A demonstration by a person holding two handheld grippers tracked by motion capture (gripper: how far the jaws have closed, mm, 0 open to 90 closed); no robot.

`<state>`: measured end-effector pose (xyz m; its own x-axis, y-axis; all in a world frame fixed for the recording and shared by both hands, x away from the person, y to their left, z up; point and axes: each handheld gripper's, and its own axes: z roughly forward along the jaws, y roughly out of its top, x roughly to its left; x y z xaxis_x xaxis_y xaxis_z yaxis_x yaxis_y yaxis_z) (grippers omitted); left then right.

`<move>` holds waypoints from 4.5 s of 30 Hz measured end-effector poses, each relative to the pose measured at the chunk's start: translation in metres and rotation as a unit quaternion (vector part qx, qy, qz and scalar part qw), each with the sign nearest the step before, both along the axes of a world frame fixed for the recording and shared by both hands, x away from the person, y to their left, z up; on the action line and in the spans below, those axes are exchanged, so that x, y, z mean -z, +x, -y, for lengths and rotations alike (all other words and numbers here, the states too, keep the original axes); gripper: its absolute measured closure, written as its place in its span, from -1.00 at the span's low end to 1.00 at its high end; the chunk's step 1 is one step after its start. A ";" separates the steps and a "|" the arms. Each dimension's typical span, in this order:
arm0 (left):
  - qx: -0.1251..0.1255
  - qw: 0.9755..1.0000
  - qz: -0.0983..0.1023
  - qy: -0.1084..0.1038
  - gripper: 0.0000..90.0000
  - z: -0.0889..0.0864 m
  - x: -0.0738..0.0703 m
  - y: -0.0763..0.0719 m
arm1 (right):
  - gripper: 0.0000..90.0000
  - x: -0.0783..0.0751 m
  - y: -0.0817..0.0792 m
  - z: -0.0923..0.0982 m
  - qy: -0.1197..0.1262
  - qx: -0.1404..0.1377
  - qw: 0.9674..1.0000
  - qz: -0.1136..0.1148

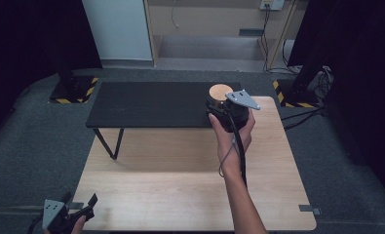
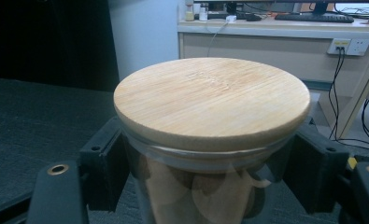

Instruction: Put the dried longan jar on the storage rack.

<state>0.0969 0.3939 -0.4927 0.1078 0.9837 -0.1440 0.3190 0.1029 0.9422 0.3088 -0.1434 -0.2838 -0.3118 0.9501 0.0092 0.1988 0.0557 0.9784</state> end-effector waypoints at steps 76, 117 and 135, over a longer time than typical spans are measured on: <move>0.000 1.000 0.008 0.006 -0.94 0.004 -0.009 -0.001 | -0.98 0.083 -0.095 0.019 0.019 -0.043 0.998 0.032; 0.007 1.000 0.025 0.013 -0.95 0.014 -0.024 0.014 | -0.98 0.185 -0.178 0.057 0.036 -0.018 0.999 0.021; 0.006 1.000 0.026 0.013 -0.95 0.016 -0.024 0.016 | -0.97 0.196 -0.179 0.059 0.044 -0.017 0.999 0.016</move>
